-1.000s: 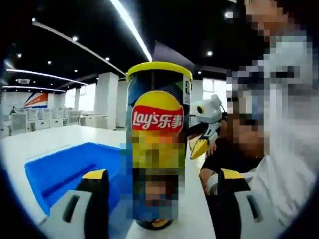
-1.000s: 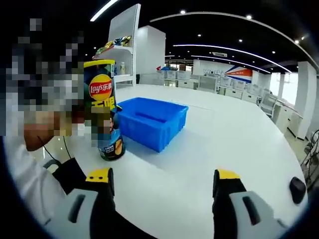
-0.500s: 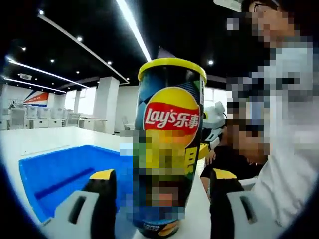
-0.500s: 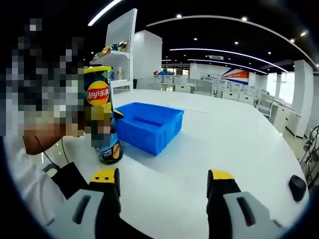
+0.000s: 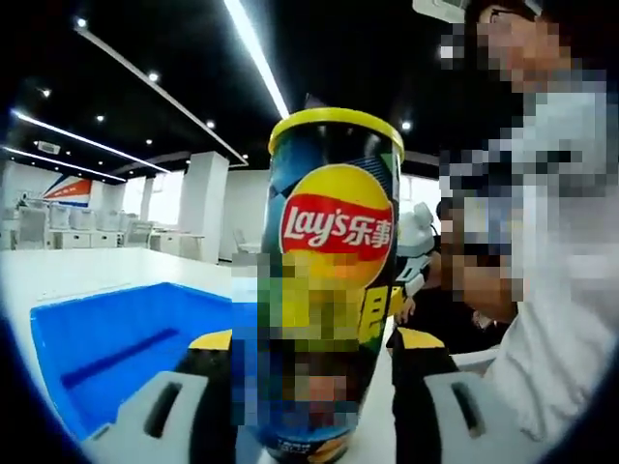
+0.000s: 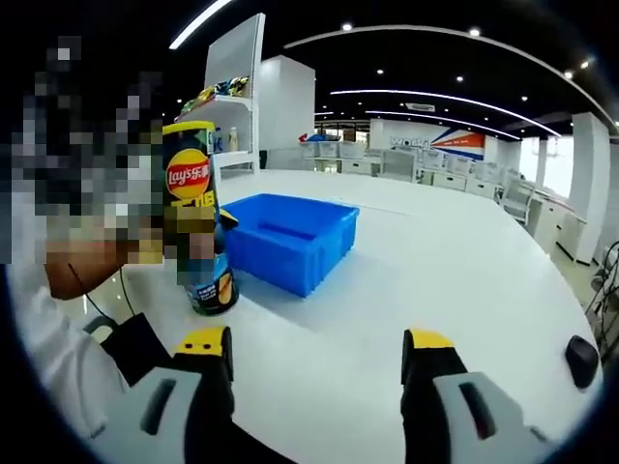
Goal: Open the lid of the chip container on the table, take out the chips, place them into the box in front of the container, and close the lid
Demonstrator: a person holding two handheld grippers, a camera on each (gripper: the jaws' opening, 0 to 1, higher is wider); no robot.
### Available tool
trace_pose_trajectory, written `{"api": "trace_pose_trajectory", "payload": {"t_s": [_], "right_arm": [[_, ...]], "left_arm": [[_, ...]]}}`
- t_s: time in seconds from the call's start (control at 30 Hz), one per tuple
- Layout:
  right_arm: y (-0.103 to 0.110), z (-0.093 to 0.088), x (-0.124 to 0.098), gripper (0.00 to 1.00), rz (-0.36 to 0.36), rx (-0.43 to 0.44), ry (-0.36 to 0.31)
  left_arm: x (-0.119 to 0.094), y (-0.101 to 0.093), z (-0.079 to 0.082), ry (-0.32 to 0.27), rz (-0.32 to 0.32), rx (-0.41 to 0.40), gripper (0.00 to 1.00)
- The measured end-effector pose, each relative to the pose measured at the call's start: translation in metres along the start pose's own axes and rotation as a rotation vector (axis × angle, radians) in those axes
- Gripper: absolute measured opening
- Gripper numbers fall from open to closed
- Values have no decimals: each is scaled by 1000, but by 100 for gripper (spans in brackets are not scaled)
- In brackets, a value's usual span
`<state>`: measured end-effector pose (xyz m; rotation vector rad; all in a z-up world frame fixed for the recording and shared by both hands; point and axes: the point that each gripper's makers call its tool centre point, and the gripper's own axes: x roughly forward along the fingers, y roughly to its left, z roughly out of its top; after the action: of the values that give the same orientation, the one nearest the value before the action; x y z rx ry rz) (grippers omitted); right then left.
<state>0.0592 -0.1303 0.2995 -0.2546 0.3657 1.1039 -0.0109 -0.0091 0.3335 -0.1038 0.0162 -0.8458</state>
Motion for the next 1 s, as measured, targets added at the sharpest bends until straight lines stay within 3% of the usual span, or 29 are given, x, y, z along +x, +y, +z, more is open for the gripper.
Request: {"api": "trace_pose_trajectory", "payload": {"t_s": [0.07,0.17,0.37,0.4,0.5,0.67,0.77,0.83,1.0], "right_arm": [[2,1,1,69,9,-1,-4],[5,1,2,65,27,43,8],[13,16,4,67,71,45,-74],[17,26,4,70,84,34,-127],[28,41,1,77,130,14,-197],[48,64,-2,77,215,13,-284],[72,83,-8,64,287,-24,-345],[80,99,-10,61,273,-140,-418],[95,127,-6,66,361,-50,-479]], "left_arm": [[0,0,-2,11,0,0,54],[-1,0,-2,14,-1,-2,53],[-1,-2,0,13,1,0,51],[-2,-2,-1,15,3,4,51],[-1,-3,-1,17,3,17,50],[-1,-3,-1,17,3,27,49],[-1,-4,-1,12,0,31,49],[0,-5,-2,14,0,40,49],[1,-5,-2,17,-1,38,49]]}}
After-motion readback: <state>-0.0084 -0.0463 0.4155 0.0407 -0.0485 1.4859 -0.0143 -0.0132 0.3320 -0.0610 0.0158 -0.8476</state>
